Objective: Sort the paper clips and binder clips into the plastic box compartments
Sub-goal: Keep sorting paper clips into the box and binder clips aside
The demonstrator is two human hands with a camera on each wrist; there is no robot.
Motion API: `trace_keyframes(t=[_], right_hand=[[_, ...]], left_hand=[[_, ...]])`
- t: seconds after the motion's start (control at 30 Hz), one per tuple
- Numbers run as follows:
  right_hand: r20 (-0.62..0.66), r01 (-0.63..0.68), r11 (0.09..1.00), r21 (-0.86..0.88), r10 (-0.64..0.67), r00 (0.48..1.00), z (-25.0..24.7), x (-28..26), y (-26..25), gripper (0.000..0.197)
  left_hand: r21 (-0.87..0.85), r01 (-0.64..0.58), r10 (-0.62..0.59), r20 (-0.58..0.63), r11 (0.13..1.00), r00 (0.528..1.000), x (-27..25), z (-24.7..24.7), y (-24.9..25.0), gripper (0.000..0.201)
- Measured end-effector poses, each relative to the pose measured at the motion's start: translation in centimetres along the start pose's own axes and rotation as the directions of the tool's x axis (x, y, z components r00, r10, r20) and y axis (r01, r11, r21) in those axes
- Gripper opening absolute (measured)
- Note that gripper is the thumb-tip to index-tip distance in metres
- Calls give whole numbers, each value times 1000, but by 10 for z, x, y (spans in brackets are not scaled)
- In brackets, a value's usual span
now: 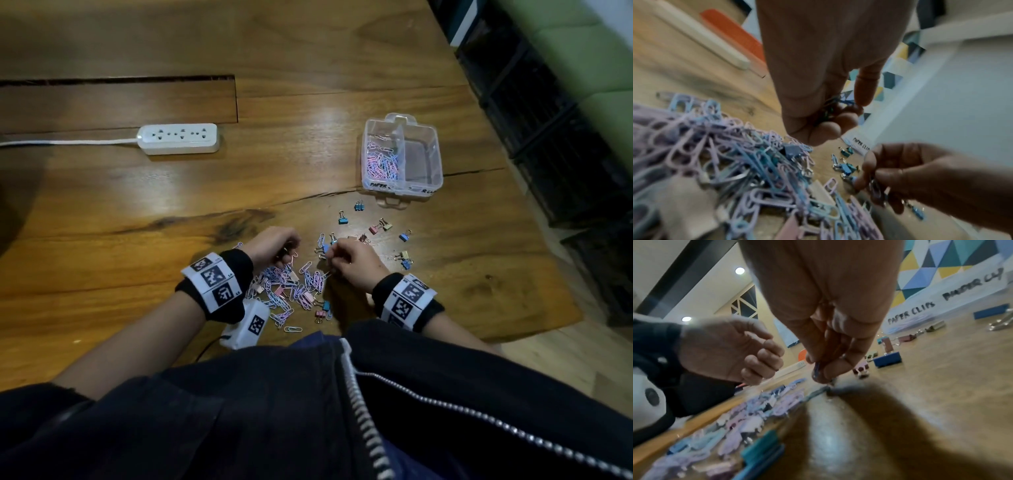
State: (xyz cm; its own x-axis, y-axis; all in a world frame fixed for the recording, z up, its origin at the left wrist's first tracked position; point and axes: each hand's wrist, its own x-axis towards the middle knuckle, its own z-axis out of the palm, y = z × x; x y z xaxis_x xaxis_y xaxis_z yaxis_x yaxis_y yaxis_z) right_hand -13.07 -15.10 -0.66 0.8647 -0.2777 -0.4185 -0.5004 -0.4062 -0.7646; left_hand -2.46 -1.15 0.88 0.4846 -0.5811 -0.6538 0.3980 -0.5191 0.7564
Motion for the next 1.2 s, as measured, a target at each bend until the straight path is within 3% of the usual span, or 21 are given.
trace_keyframes(t=[0.13,0.2,0.27,0.33,0.4,0.47,0.53,0.63,0.73,0.8,0.87,0.93,1.0,1.03,1.1,1.2], right_hand=[[-134,-33,999,3,33,990,-3,4,2,22],[-200,-68,997,22,71,977,-10,5,6,23],[-201,-84,993,80,99,975,-14,3,8,25],[-155,-85,989,123,104,982,-13,0,11,29],[-55,-110,982,153,119,991,-11,-5,13,32],[41,-123,983,139,118,992,-6,-9,14,26],[61,-84,996,43,81,995,-2,-9,15,10],[56,35,984,-173,-25,998,4,-4,17,21],[78,120,937,-328,-100,992,8,-1,15,27],[100,144,907,-395,-114,989,10,0,15,24],[116,132,892,-432,-90,989,10,1,14,20],[125,123,888,-443,-75,989,10,2,14,19],[104,116,896,-429,-78,992,9,2,14,11],[83,96,913,-397,-69,994,7,1,13,6],[39,31,959,-281,-21,999,3,-1,12,3],[69,-37,999,1,37,997,-8,-5,13,14]], left_hand=[[259,10,-14,14,966,1000,0,9,-2,26],[458,-8,26,-32,889,999,1,16,-4,24],[728,-32,108,-58,685,992,1,26,-5,26],[913,35,129,-96,406,987,2,36,-7,58],[979,98,129,-122,179,984,5,44,-12,80],[988,109,167,-127,109,978,6,49,-16,77],[986,92,202,-119,139,972,8,51,-18,63],[978,44,182,-81,203,980,10,49,-19,39],[973,-20,158,-17,230,987,8,45,-18,34],[948,-57,150,10,312,989,8,40,-16,33],[880,-84,145,17,468,989,7,33,-12,28],[706,-96,128,7,702,992,5,24,-7,22],[335,-76,75,17,939,997,5,15,-4,24],[118,-60,55,46,991,997,4,10,-4,26],[-211,-8,39,145,977,989,0,3,-4,27],[-326,58,13,213,943,977,-5,1,-7,27]])
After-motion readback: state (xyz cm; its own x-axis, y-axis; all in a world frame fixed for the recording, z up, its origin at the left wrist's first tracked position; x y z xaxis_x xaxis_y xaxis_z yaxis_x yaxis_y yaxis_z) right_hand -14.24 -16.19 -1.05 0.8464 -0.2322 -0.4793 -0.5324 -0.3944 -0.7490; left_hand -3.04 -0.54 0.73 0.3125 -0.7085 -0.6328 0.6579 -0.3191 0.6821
